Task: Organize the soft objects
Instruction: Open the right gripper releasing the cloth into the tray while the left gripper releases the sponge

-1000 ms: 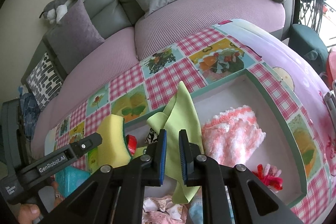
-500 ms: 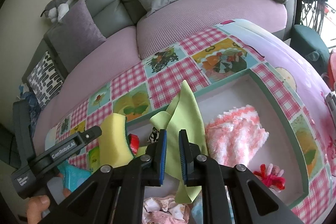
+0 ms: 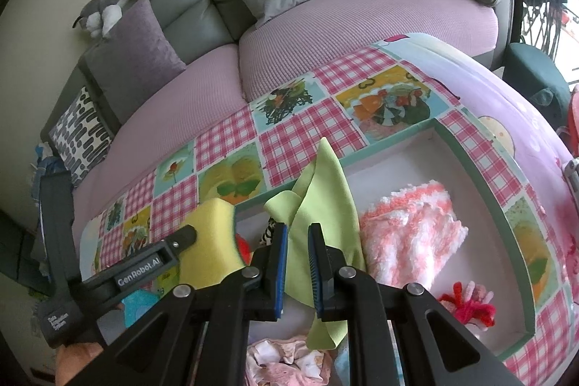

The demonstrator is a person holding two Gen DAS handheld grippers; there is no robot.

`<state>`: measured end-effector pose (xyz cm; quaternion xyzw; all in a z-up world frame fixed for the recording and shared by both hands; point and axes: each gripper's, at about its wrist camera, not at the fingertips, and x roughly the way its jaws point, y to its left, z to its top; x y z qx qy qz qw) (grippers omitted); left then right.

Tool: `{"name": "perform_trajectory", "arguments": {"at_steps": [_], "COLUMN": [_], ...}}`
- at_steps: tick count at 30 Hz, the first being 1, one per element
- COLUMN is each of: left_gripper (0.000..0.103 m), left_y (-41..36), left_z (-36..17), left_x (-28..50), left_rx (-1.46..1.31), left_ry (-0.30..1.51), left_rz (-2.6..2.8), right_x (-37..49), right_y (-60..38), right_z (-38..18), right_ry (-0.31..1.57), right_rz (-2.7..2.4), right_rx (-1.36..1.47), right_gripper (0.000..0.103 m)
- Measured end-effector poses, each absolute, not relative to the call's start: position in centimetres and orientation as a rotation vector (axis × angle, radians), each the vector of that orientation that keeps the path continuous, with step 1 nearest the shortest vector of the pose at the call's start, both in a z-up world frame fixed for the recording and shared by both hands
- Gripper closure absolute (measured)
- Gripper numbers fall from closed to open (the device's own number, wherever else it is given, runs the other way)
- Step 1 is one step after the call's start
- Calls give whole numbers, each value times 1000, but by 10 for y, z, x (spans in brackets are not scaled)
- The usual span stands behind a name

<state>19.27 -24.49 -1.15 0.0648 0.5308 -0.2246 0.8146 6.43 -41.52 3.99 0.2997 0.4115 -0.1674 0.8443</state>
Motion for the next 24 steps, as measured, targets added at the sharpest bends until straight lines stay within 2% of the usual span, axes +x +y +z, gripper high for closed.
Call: {"name": "perform_trajectory", "arguments": {"at_steps": [10,19,21,22,23,24], "left_gripper": [27,27,27,27,26,21], "left_y": [-256,-244,-239,-234,-229,-222], "left_z": [-16,2,8,12,16,19], "left_x": [183,182,182,183,185,187], "left_rx": [172,148,137,128,119,107], "left_ry": [1151,1113,1101,1092,1084,1075], "left_rz": [-528,-529,-529,-527,-521,-510], "right_x": [63,61,62,64,65,65], "right_y": [-416,-414,-413,-412,-411,-410], "right_z": [42,49,48,47,46,45], "right_ry": [866,850,859,867,872,875], "right_rz": [-352,-345,-348,-351,-352,-354], "right_rx": [638,625,611,605,600,593], "right_gripper": [89,89,78,59,49,48]}}
